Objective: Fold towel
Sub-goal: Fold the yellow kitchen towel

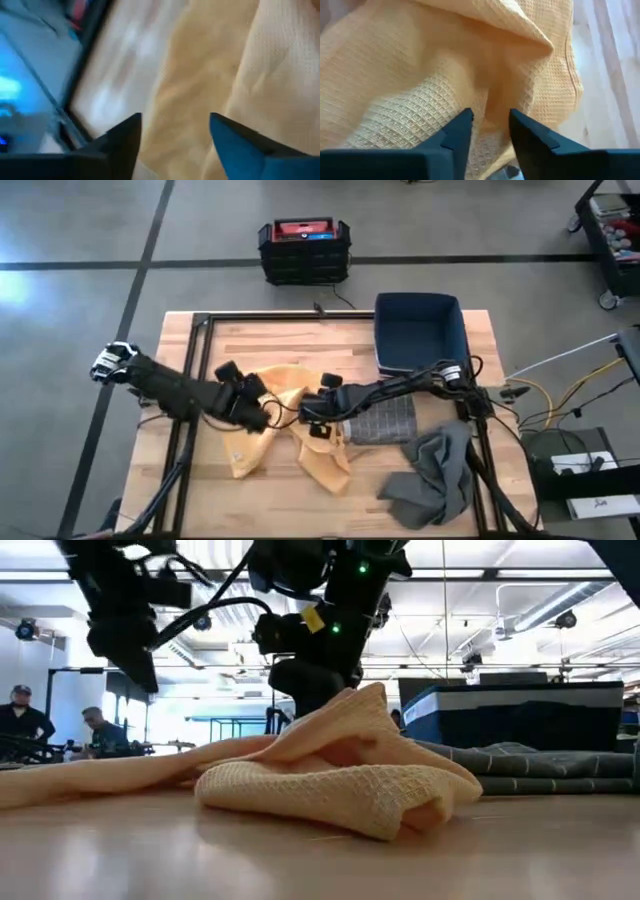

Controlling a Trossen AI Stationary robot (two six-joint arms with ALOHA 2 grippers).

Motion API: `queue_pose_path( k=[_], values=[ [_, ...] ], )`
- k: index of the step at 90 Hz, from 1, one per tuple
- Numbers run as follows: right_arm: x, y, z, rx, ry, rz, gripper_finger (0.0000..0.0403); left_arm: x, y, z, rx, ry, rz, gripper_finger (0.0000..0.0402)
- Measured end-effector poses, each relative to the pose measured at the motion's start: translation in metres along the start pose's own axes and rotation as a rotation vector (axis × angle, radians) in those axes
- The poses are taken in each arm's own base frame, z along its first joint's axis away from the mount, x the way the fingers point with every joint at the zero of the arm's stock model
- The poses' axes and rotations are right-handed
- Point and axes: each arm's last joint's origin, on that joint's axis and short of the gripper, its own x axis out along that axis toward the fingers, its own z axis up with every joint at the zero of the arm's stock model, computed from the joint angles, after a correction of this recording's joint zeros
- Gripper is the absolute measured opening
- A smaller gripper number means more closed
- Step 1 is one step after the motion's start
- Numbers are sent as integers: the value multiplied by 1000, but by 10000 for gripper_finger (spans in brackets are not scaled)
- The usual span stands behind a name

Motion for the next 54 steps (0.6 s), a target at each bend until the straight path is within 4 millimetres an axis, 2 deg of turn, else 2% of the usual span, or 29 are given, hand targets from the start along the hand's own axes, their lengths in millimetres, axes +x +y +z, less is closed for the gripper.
queue_pose_path(
  k=[11, 24, 39, 54],
  values=[
    [-14, 2, 1, -8, -28, 12, 165, -16, -24, -4, 3, -54, -276, 269],
    [-21, 6, 2, -39, -47, 27, 184, -18, -52, -37, 30, -16, -376, 267],
    [-19, 9, 1, -62, -49, 29, 190, -3, -79, -72, 40, 44, -452, 244],
    [-17, 12, 0, -67, -41, 29, 187, 22, -94, -88, 40, 94, -493, 211]
  ],
)
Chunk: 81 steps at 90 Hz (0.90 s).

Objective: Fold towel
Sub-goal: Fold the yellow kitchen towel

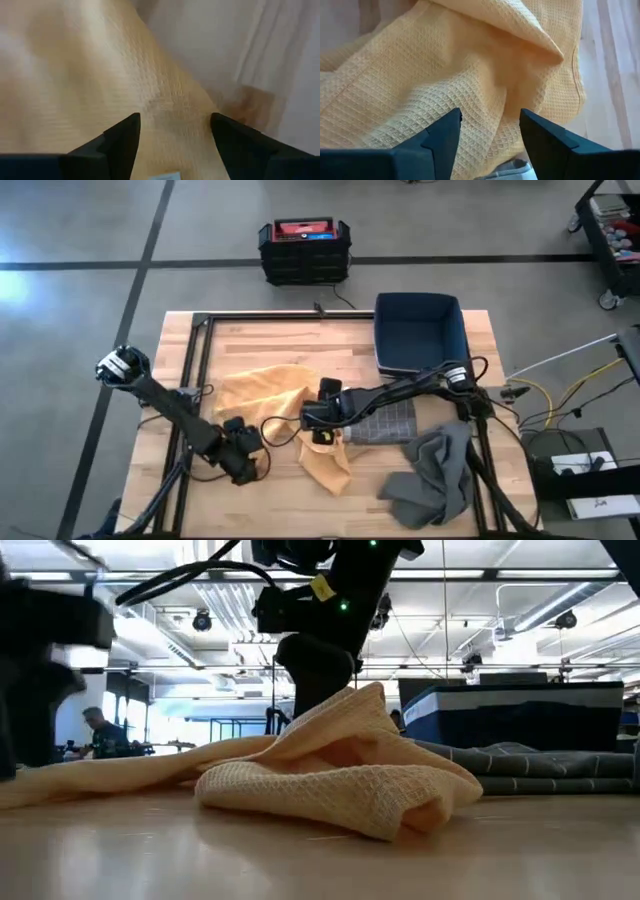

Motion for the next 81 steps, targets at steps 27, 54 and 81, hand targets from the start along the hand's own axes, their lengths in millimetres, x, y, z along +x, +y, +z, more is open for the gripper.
queue_pose_path(
  k=[27, 54, 81],
  values=[
    [-18, 15, -3, -68, -6, 42, 171, -6, 6, -3, 55, 109, 160, 17],
    [-68, 60, 0, -162, -229, 155, 145, -120, 5, 40, 73, -15, 246, 1],
    [-1, 84, 25, -137, -526, -67, 122, -169, 36, 42, 18, -143, 193, 0]
  ],
)
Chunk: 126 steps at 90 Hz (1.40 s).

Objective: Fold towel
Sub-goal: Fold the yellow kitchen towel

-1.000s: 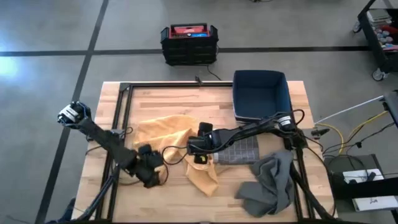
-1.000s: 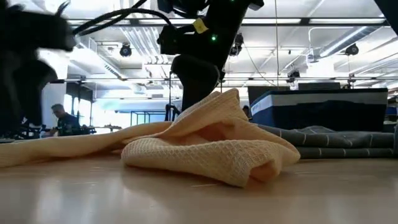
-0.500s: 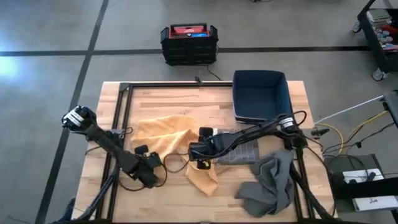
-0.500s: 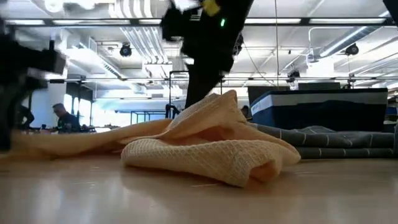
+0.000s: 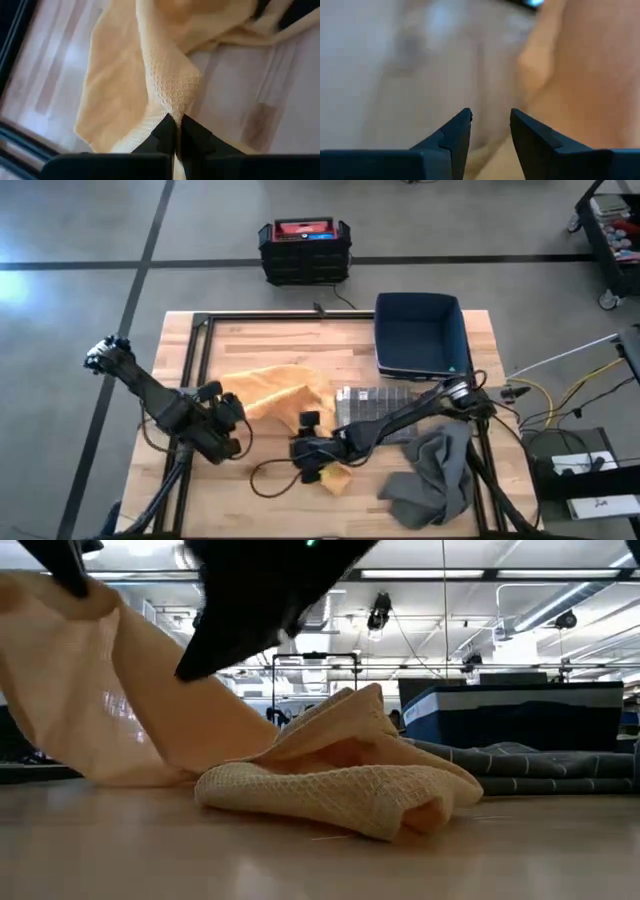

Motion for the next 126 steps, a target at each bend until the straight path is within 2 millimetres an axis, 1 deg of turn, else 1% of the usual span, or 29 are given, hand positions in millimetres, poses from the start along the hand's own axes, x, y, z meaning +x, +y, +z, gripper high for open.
queue_pose_path(
  k=[5, 10, 14, 26, 33, 37, 44, 54, 65, 76, 88, 99, 114, 117, 120, 126],
  values=[
    [14, -3, -3, 13, -40, -83, 122, -1, 4, -2, -7, -7, -9, 0],
    [27, -7, -5, 34, -72, -117, 127, -2, 7, -3, -18, -20, -21, 0],
    [36, -11, -7, 85, -113, -142, 136, -1, 8, -4, -24, -28, -31, 0],
    [58, -22, -12, 238, -181, -181, 177, 3, 5, -5, -25, -60, -74, 0],
    [68, -23, -12, 326, -216, -150, 205, 5, 2, -4, -21, -76, -95, 0],
    [73, -22, -11, 356, -234, -113, 220, 6, 0, -3, -18, -78, -97, 0],
    [80, -18, -6, 359, -260, -91, 242, 8, -3, -2, -12, -81, -98, 0],
    [89, -16, 1, 344, -260, -224, 258, 11, -8, -1, 1, -86, -103, 0],
    [94, -20, 13, 326, -262, -335, 258, 13, -11, 0, 8, -82, -98, 0],
    [89, -22, 25, 240, -202, -333, 236, 13, -9, -1, 19, -73, -87, 0],
    [82, -19, 27, 156, -84, -307, 192, 11, -7, -2, 21, -70, -83, 0],
    [77, -20, 30, 172, -34, -295, 137, 11, -6, -2, 21, -70, -83, 0],
    [69, -21, 35, 170, -17, -289, 41, 11, -6, -2, 20, -68, -81, 0],
    [66, -20, 35, 155, -4, -283, 21, 11, -6, -3, 19, -68, -80, 0],
    [59, -20, 36, 126, 23, -272, 11, 11, -6, -3, 19, -67, -79, 0],
    [43, -17, 41, 89, 61, -212, 10, 11, -5, -3, 23, -61, -71, 0]
  ],
)
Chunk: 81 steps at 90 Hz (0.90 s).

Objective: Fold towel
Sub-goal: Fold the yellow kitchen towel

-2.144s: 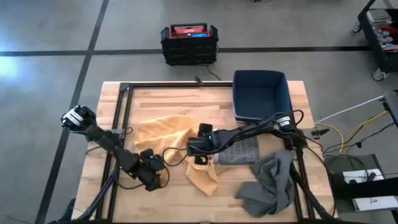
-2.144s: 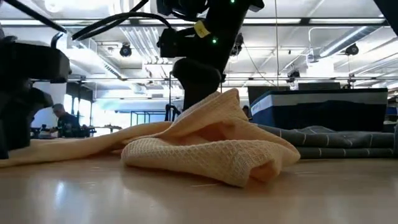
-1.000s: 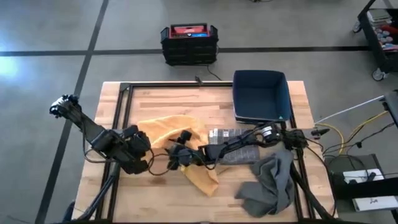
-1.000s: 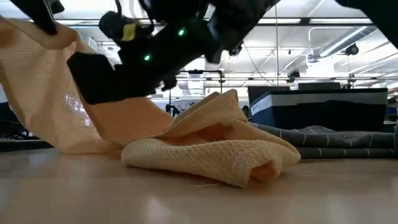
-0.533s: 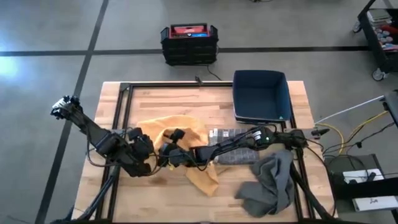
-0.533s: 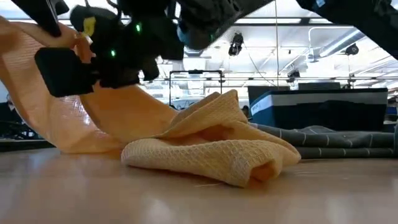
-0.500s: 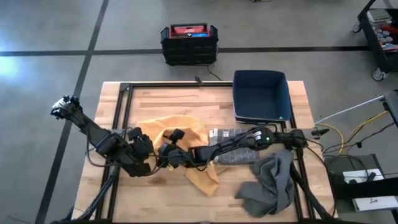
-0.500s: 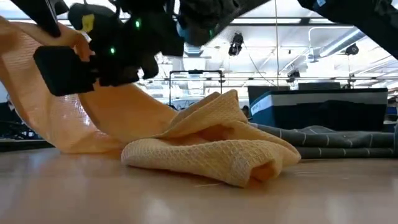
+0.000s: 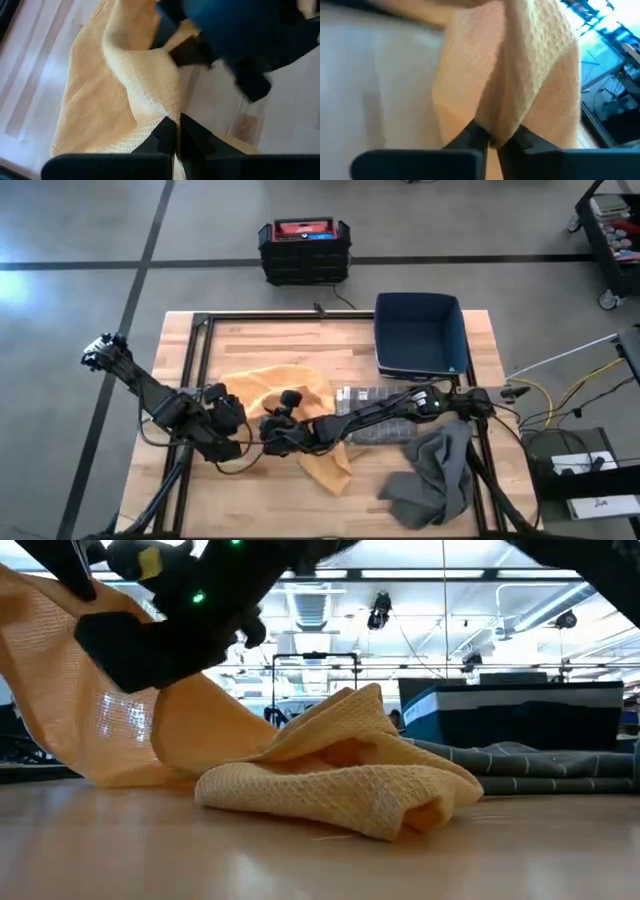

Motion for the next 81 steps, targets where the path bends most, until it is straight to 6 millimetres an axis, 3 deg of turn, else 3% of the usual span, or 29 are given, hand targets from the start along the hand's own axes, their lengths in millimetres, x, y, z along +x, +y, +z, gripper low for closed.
queue_pose_path(
  k=[21, 33, 46, 54, 68, 81],
  values=[
    [-86, -17, 20, 8, 189, 558, 2, 0, -1, 1, -33, -1, -10, 0],
    [-124, 6, 16, -60, 246, 809, 1, 0, -16, 4, -75, 15, -162, 0],
    [-161, 41, 5, -143, 292, 1027, 1, 6, -54, -1, -50, 21, -408, 0],
    [-174, 63, -8, -177, 326, 1045, 1, 15, -79, -11, -35, 60, -466, 0],
    [-179, 96, -26, -129, 388, 1058, 2, 42, -115, -40, -34, 229, -405, 0],
    [-178, 98, -31, -66, 482, 1063, 36, 56, -138, -55, -1, 364, -377, 0]
  ],
)
